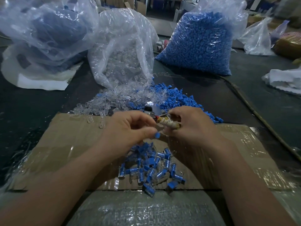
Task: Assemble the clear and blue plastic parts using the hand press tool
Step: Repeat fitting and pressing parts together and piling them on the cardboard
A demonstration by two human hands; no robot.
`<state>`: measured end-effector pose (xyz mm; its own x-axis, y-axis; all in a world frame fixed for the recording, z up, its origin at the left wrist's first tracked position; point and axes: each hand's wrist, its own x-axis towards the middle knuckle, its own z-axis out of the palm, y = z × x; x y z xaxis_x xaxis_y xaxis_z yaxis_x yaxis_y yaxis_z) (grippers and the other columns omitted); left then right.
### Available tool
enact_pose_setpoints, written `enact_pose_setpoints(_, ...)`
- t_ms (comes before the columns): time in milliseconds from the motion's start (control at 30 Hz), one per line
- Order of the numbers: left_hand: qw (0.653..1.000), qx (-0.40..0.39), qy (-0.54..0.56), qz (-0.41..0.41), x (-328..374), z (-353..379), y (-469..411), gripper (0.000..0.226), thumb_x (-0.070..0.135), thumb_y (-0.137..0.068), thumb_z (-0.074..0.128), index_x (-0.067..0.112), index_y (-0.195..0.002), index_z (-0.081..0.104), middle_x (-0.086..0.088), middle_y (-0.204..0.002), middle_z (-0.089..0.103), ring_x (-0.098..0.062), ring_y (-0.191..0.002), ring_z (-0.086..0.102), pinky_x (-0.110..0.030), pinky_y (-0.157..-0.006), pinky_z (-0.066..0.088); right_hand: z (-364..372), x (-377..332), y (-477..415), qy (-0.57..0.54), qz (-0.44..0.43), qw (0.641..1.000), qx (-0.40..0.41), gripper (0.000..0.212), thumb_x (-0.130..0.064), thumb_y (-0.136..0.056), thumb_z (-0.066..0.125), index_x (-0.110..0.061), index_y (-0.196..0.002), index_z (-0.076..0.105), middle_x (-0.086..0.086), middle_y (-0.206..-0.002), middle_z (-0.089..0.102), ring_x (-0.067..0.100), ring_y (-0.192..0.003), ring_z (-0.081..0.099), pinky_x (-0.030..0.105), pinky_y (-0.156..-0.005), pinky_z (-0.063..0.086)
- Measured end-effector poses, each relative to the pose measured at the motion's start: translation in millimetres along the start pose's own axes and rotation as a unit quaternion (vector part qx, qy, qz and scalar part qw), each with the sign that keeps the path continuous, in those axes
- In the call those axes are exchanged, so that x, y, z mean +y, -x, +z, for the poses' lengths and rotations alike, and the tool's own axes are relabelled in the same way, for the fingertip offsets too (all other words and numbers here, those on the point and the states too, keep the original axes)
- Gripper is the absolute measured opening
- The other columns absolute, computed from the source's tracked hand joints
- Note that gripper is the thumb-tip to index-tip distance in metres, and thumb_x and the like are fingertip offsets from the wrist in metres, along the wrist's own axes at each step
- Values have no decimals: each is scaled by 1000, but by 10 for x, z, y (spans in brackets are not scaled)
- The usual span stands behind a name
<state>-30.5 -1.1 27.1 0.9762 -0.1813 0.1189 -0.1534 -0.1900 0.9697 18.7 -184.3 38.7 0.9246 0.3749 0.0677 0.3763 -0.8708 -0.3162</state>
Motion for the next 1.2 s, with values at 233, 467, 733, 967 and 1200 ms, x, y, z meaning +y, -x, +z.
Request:
enact_pose_setpoints(233, 991, -102, -64, 52, -17, 27, 34, 21, 52, -56, 64, 36, -66, 71, 11, -61, 65, -5, -53, 56, -12, -47, 42, 19, -53, 4, -4, -4, 999, -48, 41, -47, -64, 76, -25, -96, 62, -11, -87, 55, 8, -80, 49, 30, -70, 42)
enact_pose_setpoints(467, 940, 184, -286, 8, -169, -140, -149, 10, 19, -84, 63, 24, -93, 66, 10, -85, 62, 0, -71, 56, -15, -64, 44, 68, -19, -25, -4, 3, 996, -85, 60, -56, -56, 76, -30, -107, 57, -21, -83, 41, 3, -82, 43, 27, -71, 37)
enact_pose_setpoints(733, 850, 171, -498, -24, -425, -276, -302, 34, 28, -91, 54, 27, -125, 55, 2, -128, 55, -20, -121, 41, -40, -100, 26, 4, 27, -1, -48, 20, 994, -92, 56, -69, -65, 57, -33, -107, 60, -25, -85, 47, 3, -87, 48, 26, -73, 39)
enact_pose_setpoints(967, 854, 198, -481, 6, -376, -290, -322, 16, 26, -85, 64, 21, -100, 69, -2, -100, 67, -21, -100, 54, -39, -94, 32, 21, 96, -50, -67, 39, 997, 1, 21, -40, -87, 56, -24, -97, 65, -23, -74, 50, -5, -72, 47, 14, -61, 32)
enact_pose_setpoints(1200, 950, 211, -229, 29, -169, -186, -234, 6, 15, -90, 55, 20, -90, 59, 13, -84, 56, 3, -71, 52, -6, -62, 40, 24, 349, -114, -79, 136, 980, 125, 13, -24, -90, 56, -20, -94, 68, -16, -77, 55, -2, -68, 48, 20, -65, 35)
